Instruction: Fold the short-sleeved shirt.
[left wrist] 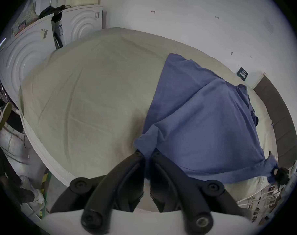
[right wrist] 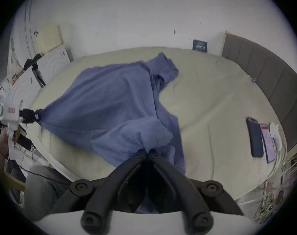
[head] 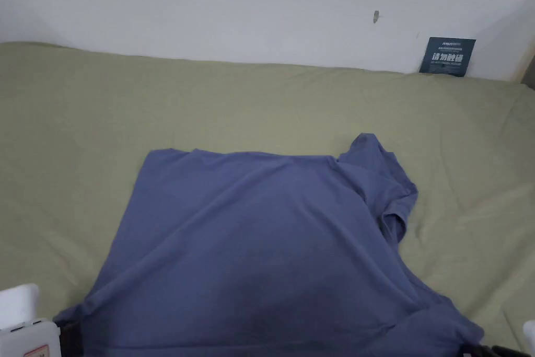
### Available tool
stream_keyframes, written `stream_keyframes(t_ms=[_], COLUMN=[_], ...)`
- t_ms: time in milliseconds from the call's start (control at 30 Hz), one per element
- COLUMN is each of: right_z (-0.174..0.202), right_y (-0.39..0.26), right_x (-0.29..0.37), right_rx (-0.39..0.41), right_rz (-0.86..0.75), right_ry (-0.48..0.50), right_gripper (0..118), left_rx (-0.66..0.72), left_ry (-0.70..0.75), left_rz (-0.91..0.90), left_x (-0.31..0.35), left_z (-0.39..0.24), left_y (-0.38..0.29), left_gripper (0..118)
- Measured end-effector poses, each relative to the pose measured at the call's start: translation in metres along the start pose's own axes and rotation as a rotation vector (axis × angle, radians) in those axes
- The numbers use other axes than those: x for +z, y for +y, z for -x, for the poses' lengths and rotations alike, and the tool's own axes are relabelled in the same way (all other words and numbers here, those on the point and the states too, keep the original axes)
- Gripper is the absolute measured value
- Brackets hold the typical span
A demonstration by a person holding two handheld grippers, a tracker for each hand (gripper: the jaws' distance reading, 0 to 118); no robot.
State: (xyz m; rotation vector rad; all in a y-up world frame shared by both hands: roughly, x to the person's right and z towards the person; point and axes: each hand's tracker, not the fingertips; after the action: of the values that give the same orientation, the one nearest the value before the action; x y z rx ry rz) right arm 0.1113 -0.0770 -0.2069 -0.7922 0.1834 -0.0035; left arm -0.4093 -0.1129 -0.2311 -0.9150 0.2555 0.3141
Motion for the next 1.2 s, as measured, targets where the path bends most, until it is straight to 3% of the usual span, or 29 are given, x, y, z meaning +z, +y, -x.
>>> stream_keyframes(t_ms=[333, 500, 667, 800, 833, 867, 900, 933, 1067, 1133, 1200], right_z=[-0.018, -0.033, -0.036, -0.048, -0.051, -0.052, -0.052, -0.051, -0.030, -0.013, 0.000], right_y=[0.094, 0.129, 0.139, 0.136, 0.135, 0.132, 0.128, 0.125, 0.106, 0.088, 0.067], right_x=[-0.041, -0.087, -0.125, -0.145, -0.145, -0.142, -0.138, -0.130, -0.093, -0.075, -0.065], right_rx=[0.121, 0.137, 0.136, 0.069, 0.052, 0.018, -0.010, -0.024, 0.017, 0.027, 0.030], right_rz=[-0.053, 0.047, 0.116, 0.110, 0.096, 0.065, 0.040, -0.005, -0.110, -0.116, -0.121], right_ry=[-0.011, 0.029, 0.009, 0.030, 0.032, 0.047, 0.067, 0.083, 0.019, 0.034, 0.036], right_gripper=[3, 3, 3, 4, 13, 37, 65, 71, 71, 69, 68], left_rx=[-0.127, -0.146, -0.104, -0.090, -0.080, -0.074, -0.049, -0.024, -0.036, -0.055, -0.070], left_ry=[-0.006, -0.021, -0.091, -0.104, -0.103, -0.122, -0.148, -0.175, -0.182, -0.162, -0.131], left_rz=[0.045, 0.062, 0.049, 0.031, 0.014, -0.001, -0.018, -0.039, -0.139, -0.202, -0.205], left_x=[-0.013, -0.038, -0.067, -0.086, -0.086, -0.084, -0.081, -0.073, -0.036, -0.019, -0.008], left_z=[-0.018, -0.030, -0.034, -0.036, -0.036, -0.035, -0.033, -0.030, -0.023, -0.019, -0.018], left_y=[0.077, 0.115, 0.138, 0.139, 0.137, 0.136, 0.133, 0.130, 0.112, 0.091, 0.066], left_gripper=[3, 3, 4, 18, 41, 70, 91, 95, 95, 94, 86])
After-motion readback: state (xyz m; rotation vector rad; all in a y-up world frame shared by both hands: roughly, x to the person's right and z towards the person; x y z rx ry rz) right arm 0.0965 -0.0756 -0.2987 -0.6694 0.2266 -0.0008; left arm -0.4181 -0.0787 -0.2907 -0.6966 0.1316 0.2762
